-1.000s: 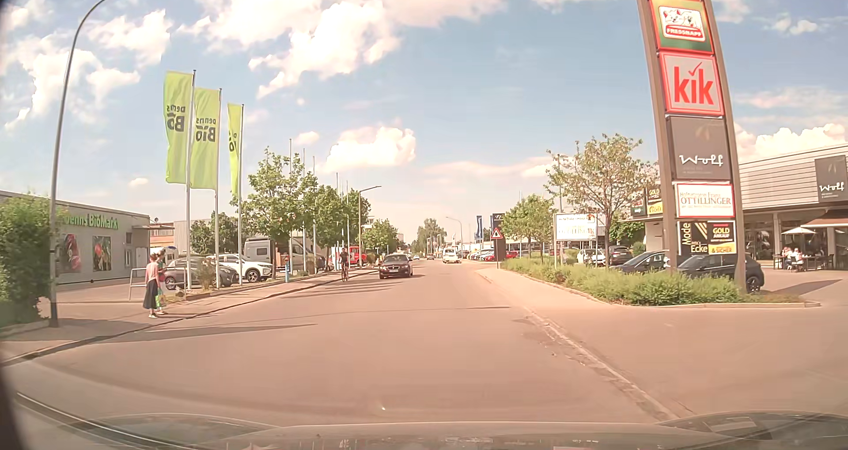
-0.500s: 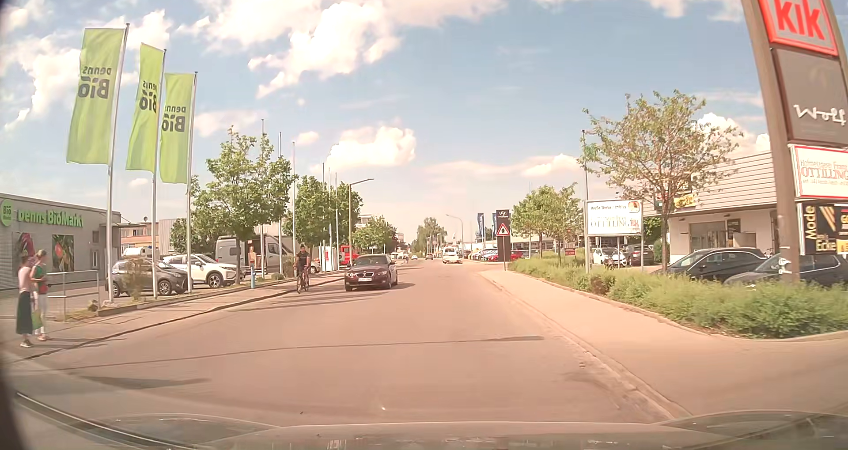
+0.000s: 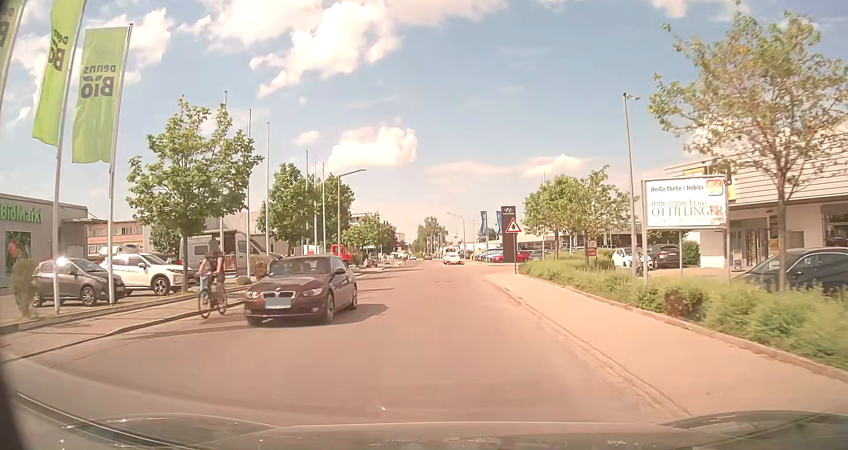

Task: Follow the waypoints while adhering to traffic rules and regulations

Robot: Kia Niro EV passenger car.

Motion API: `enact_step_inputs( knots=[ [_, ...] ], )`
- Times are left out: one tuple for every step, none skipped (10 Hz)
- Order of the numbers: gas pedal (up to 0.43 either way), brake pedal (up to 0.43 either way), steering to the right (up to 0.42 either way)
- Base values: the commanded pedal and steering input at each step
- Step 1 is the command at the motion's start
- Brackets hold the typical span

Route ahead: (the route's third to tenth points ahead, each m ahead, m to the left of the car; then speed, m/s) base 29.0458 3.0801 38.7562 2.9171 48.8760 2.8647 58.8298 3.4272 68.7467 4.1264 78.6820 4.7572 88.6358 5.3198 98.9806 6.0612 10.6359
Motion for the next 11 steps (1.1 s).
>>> enact_step_inputs(
  knots=[
    [0.110,0.012,-0.004],
    [0.079,0.018,-0.003],
    [0.067,0.012,-0.004],
    [0.067,0.018,-0.004],
    [0.067,0.012,-0.005],
    [0.067,0.018,-0.007],
    [0.067,0.018,-0.011],
    [0.067,0.018,-0.012],
    [0.067,0.018,-0.011],
    [0.039,0.018,-0.010],
    [0.000,0.018,-0.005]
  ],
)
